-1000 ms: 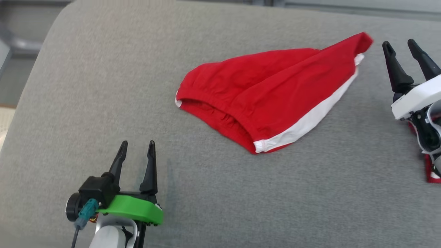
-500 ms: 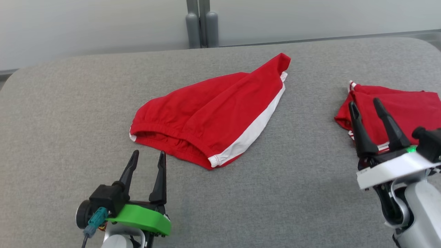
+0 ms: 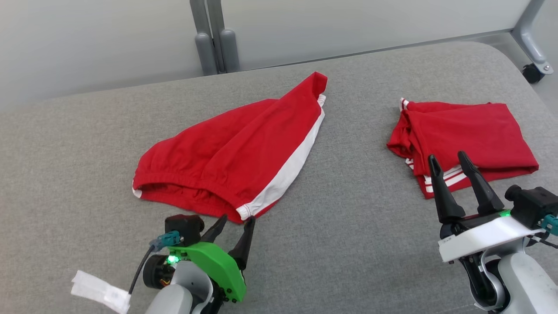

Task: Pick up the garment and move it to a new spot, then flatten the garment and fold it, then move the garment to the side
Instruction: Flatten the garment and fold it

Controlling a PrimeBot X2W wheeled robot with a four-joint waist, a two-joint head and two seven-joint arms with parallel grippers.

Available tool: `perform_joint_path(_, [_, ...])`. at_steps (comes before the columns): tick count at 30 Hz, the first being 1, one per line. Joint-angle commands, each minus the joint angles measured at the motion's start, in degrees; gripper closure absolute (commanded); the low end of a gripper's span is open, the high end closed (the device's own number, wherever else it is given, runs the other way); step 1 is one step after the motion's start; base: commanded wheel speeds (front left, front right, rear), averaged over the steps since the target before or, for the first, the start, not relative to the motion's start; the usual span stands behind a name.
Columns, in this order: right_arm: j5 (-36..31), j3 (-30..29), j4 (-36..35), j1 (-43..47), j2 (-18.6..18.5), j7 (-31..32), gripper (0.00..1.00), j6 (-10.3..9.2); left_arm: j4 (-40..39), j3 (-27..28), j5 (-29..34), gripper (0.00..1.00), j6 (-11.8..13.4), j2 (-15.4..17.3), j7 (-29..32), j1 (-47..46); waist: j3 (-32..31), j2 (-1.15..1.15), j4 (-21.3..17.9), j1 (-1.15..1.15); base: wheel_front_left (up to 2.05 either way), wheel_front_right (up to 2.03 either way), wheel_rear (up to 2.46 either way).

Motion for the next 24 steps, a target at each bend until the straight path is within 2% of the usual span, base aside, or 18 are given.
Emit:
perform_joint_path(1, [0.0,0.4,0.0,-0.8,0.2,-0.1,0.0,-0.03,1.3,-0.5,-1.0,0.0,-0.2,0.6,0.9,-1.7,0.8,0.0,-1.1,0.0,0.0,0.0,0.0])
perform_joint_path(8, [0.5,1.3,0.7,-1.8,0.0,-0.1,0.0,-0.03,8.2,-3.4,-5.5,0.0,-0.2,1.6,3.9,-6.9,2.2,0.0,-3.0,0.0,0.0,0.0,0.0])
perform_joint_path(9, [0.6,1.3,0.9,-1.9,0.0,-0.1,0.0,-0.03,9.0,-3.8,-5.9,0.17,-0.2,1.8,3.8,-7.7,2.4,0.0,-3.2,0.0,0.0,0.0,0.0])
perform_joint_path(10, [0.6,1.3,1.0,-2.0,0.0,-0.1,0.0,-0.03,9.6,-4.1,-6.4,0.47,-0.2,1.9,3.7,-8.3,2.5,0.0,-3.2,0.0,0.0,0.0,0.0])
perform_joint_path(11, [0.6,1.3,1.1,-2.0,0.1,-0.1,0.0,-0.03,10.3,-4.5,-6.9,0.69,-0.2,2.1,3.6,-8.9,2.6,0.0,-3.2,0.0,0.0,0.0,0.0])
perform_joint_path(12, [0.6,1.2,1.2,-1.9,0.2,-0.1,0.0,-0.03,10.7,-4.8,-7.3,1.0,-0.2,2.3,3.7,-9.3,2.7,0.0,-3.2,0.0,0.0,0.0,0.0])
perform_joint_path(17, [0.3,0.2,1.8,-0.5,0.4,-0.1,0.0,-0.03,9.6,-8.3,-10.4,1.0,-0.2,3.7,5.0,-10.3,1.9,0.0,-1.6,0.0,0.0,0.0,0.0])
perform_joint_path(20, [0.3,0.2,2.0,-0.2,0.4,-0.1,0.0,-0.03,6.5,-10.4,-12.6,1.0,-0.2,6.6,6.1,-9.0,0.8,0.0,-0.1,0.0,0.0,0.0,0.0])
perform_joint_path(24, [0.2,0.0,2.3,1.1,0.0,-0.1,0.0,-0.03,-0.1,-12.8,-15.5,1.0,-0.2,12.5,9.2,-6.0,-0.5,0.0,1.9,0.0,0.0,0.0,0.0])
